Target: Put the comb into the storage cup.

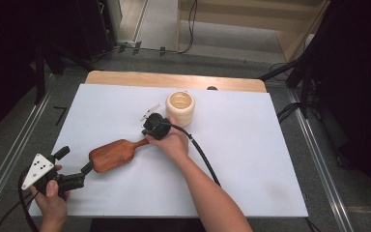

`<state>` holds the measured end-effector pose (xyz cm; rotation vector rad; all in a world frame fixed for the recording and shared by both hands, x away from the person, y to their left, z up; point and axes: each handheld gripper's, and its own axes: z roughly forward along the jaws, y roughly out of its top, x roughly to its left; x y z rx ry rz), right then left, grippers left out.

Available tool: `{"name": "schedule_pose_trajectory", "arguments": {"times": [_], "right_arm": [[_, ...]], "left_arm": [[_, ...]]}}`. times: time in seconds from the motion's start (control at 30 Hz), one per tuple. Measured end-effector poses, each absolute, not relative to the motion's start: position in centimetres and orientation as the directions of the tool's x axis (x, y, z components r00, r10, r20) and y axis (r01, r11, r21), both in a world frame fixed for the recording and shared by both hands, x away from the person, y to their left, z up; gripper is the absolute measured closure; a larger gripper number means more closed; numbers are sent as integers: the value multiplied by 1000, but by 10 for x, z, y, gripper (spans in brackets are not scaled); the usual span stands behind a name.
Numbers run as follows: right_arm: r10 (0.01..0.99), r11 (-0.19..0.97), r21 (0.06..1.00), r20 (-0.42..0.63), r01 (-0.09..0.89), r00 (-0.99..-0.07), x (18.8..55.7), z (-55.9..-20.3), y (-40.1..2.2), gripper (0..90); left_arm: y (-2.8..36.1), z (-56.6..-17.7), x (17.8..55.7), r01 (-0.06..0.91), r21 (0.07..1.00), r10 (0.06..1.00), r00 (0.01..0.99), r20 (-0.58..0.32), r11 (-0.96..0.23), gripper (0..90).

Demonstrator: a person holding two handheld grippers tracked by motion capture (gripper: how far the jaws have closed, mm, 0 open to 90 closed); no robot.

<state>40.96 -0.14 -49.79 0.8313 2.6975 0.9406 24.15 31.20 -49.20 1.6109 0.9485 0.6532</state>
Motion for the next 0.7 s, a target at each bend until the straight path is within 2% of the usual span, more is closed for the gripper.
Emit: {"name": "schedule_pose_trajectory", "arguments": {"times": [0.3,0.7], "right_arm": [[536,626,636,71,452,-842,395,-502,-24,885],[477,646,646,73,406,-876,377,-503,-35,885]], "left_arm": [[311,-492,242,246,966,848,527,-61,-84,0],[310,-492,242,248,965,847,529,-56,-90,0]]}}
